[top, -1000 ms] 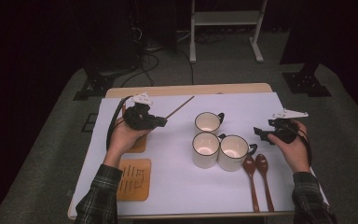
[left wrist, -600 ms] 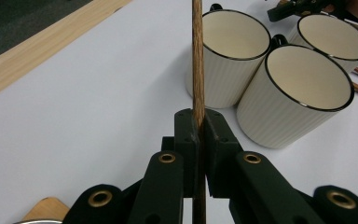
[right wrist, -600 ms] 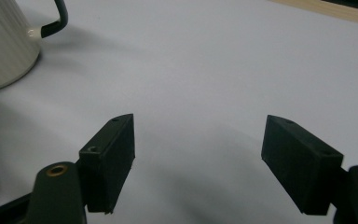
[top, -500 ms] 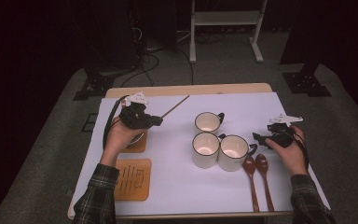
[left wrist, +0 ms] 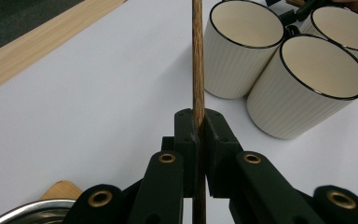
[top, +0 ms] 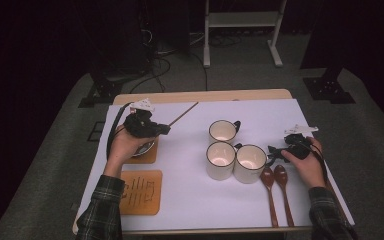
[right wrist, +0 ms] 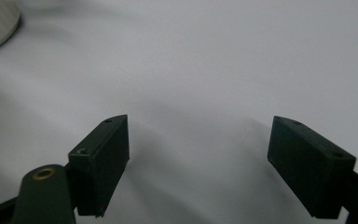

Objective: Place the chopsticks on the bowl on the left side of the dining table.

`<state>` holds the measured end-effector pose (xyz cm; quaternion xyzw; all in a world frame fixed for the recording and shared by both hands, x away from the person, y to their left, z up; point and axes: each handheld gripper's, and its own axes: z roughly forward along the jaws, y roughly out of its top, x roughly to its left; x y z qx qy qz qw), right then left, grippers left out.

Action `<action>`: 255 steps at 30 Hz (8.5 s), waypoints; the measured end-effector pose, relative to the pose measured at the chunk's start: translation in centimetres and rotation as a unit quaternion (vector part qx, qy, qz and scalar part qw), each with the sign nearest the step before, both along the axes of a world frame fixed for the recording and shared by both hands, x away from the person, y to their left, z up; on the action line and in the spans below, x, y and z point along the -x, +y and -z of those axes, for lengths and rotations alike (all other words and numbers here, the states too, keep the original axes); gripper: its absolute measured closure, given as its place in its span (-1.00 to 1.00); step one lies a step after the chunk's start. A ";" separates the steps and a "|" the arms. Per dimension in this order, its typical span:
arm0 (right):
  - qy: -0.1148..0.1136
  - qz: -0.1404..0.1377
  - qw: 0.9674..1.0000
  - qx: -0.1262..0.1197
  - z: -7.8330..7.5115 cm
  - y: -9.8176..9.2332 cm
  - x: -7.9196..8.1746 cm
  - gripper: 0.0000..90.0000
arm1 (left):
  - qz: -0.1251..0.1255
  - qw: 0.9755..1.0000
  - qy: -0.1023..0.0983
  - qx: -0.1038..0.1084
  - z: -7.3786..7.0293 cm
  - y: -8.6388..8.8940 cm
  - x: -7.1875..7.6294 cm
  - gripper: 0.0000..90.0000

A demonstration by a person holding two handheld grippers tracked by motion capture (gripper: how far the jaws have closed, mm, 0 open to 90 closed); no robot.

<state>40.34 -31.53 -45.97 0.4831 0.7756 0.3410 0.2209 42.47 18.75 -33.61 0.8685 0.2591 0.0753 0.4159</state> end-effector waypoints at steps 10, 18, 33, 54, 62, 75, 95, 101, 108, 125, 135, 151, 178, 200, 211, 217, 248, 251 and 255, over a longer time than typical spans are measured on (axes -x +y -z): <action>0.004 -0.002 1.000 0.000 0.3 0.0 0.0 -0.60 | -0.013 1.000 0.005 0.002 0.2 1.4 -0.4 0.89; 0.010 -0.002 1.000 -0.006 0.4 0.0 -0.1 -0.61 | -0.022 1.000 0.007 0.006 0.2 2.3 -0.5 0.89; 0.011 -0.002 1.000 -0.008 0.5 -0.1 -0.2 -0.61 | -0.038 0.999 0.009 -0.014 0.8 3.4 -1.1 0.89; 0.010 -0.002 1.000 -0.007 0.5 -0.1 -0.1 -0.61 | -0.058 0.998 0.013 -0.019 1.6 5.7 -1.9 0.89; 0.009 -0.001 1.000 -0.008 0.5 -0.1 -0.1 -0.61 | -0.065 0.998 0.014 -0.020 1.9 6.4 -2.3 0.89; 0.010 -0.002 1.000 -0.010 0.5 -0.1 -0.1 -0.61 | -0.082 0.996 0.020 -0.039 2.8 7.7 -2.8 0.89; 0.010 -0.002 1.000 -0.010 0.5 -0.1 -0.1 -0.61 | -0.105 0.992 0.034 -0.055 4.3 9.3 -3.5 0.89; 0.010 -0.002 1.000 -0.010 0.5 -0.1 -0.1 -0.61 | -0.111 0.992 0.038 -0.056 4.7 9.7 -3.6 0.89; 0.009 -0.002 1.000 -0.009 0.5 -0.1 -0.1 -0.61 | -0.121 0.990 0.044 -0.057 5.2 10.3 -3.7 0.89; 0.009 -0.002 1.000 -0.009 0.5 -0.1 -0.1 -0.61 | -0.122 0.989 0.059 -0.065 6.2 10.7 -4.1 0.89; 0.009 -0.002 1.000 -0.009 0.5 -0.1 -0.1 -0.61 | -0.121 0.988 0.064 -0.068 6.5 10.6 -4.2 0.89; 0.009 -0.002 1.000 -0.009 0.5 -0.1 -0.1 -0.61 | -0.126 0.987 0.069 -0.067 6.8 10.6 -4.3 0.86; 0.009 -0.002 1.000 -0.009 0.5 -0.1 -0.1 -0.61 | -0.140 0.987 0.056 -0.054 5.8 11.1 -4.0 0.47; 0.009 -0.002 1.000 -0.009 0.5 -0.1 -0.1 -0.61 | -0.151 0.987 0.027 -0.036 3.9 9.9 -3.2 -0.35; 0.010 -0.002 1.000 -0.009 0.5 -0.1 -0.2 -0.61 | -0.151 0.987 0.010 -0.052 3.8 8.5 -2.7 -0.78; 0.009 -0.002 1.000 -0.009 0.5 -0.1 -0.1 -0.61 | -0.147 0.987 0.000 -0.057 3.6 7.4 -2.4 -0.92; 0.010 -0.002 1.000 -0.008 0.5 -0.1 -0.2 -0.61 | -0.098 0.993 -0.029 -0.052 2.7 2.0 1.7 -1.00; 0.010 -0.002 1.000 -0.008 0.5 -0.1 -0.2 -0.61 | -0.091 0.994 -0.027 -0.049 2.9 1.4 2.0 -1.00; 0.010 -0.002 1.000 -0.007 0.5 -0.1 -0.1 -0.61 | -0.082 0.995 -0.023 -0.048 3.3 0.5 2.5 -1.00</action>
